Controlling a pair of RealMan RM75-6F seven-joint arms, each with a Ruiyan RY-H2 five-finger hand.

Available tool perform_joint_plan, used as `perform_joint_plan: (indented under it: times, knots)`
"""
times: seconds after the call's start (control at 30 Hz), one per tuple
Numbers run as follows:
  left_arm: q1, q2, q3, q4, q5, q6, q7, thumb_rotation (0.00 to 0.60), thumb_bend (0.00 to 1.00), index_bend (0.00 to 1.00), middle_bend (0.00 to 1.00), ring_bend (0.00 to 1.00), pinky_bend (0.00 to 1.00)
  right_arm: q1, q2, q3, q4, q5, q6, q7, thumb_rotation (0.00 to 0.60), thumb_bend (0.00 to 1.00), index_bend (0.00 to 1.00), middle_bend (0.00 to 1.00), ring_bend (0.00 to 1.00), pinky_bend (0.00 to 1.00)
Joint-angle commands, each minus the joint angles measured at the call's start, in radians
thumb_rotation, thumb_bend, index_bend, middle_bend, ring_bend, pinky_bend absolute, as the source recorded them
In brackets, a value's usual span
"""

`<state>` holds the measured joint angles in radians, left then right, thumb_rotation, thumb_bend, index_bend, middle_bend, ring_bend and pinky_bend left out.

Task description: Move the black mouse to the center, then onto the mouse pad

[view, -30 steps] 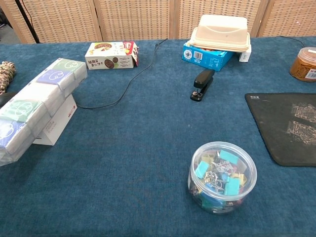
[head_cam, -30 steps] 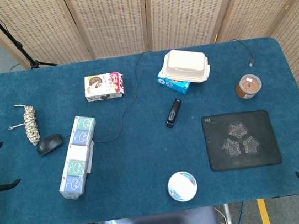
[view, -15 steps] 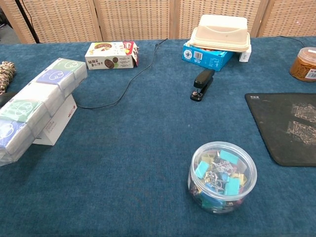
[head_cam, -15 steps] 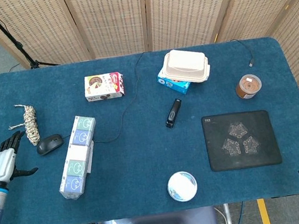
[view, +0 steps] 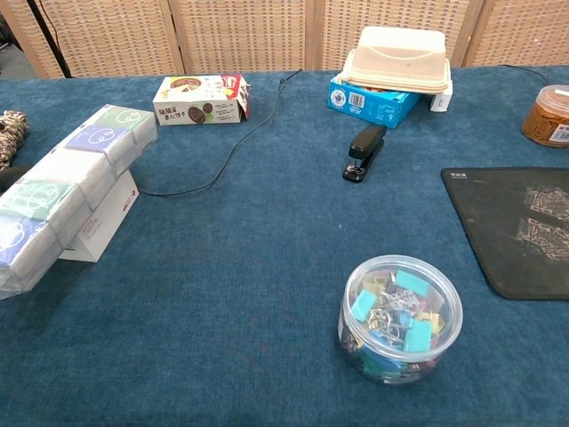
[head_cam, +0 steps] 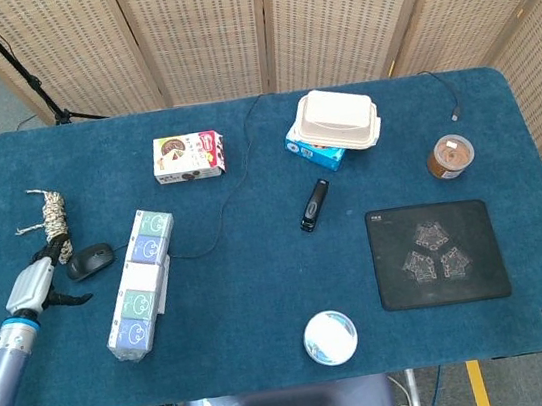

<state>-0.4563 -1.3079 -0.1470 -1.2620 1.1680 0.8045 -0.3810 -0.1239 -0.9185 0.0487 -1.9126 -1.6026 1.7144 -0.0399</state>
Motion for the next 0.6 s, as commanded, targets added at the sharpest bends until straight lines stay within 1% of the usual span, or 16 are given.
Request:
perform_joint_plan:
  times: [0.03, 0.2, 0.33, 0.5, 0.6]
  knots:
    - [-0.02, -0.036, -0.007, 0.062, 0.026, -0.042, -0.078, 0.6, 0.09, 0.0, 0.0, 0.0, 0.0, 0.0, -0.001, -0.001, -0.001, 0.0, 0.0, -0.002, 0.6, 0.0, 0.0, 0.0, 0.0, 0.0]
    - [-0.04, -0.065, -0.011, 0.113, 0.056, -0.064, -0.132, 0.6, 0.09, 0.0, 0.0, 0.0, 0.02, 0.0, -0.002, -0.001, 0.001, 0.002, -0.002, -0.005, 0.6, 0.0, 0.0, 0.0, 0.0, 0.0]
    - [-0.06, -0.084, -0.013, 0.133, 0.066, -0.084, -0.148, 0.6, 0.1, 0.0, 0.0, 0.0, 0.02, 0.0, -0.003, 0.001, 0.002, 0.005, -0.002, -0.009, 0.6, 0.0, 0.0, 0.0, 0.0, 0.0]
    - [-0.06, -0.083, -0.019, 0.112, 0.083, -0.077, -0.198, 0.6, 0.1, 0.0, 0.0, 0.0, 0.03, 0.001, -0.004, 0.001, 0.001, 0.007, -0.003, -0.009, 0.6, 0.0, 0.0, 0.0, 0.0, 0.0]
    - [-0.055, -0.068, -0.019, 0.093, 0.089, -0.065, -0.204, 0.6, 0.1, 0.0, 0.0, 0.0, 0.03, 0.001, -0.003, 0.002, 0.001, 0.007, -0.004, -0.006, 0.6, 0.0, 0.0, 0.0, 0.0, 0.0]
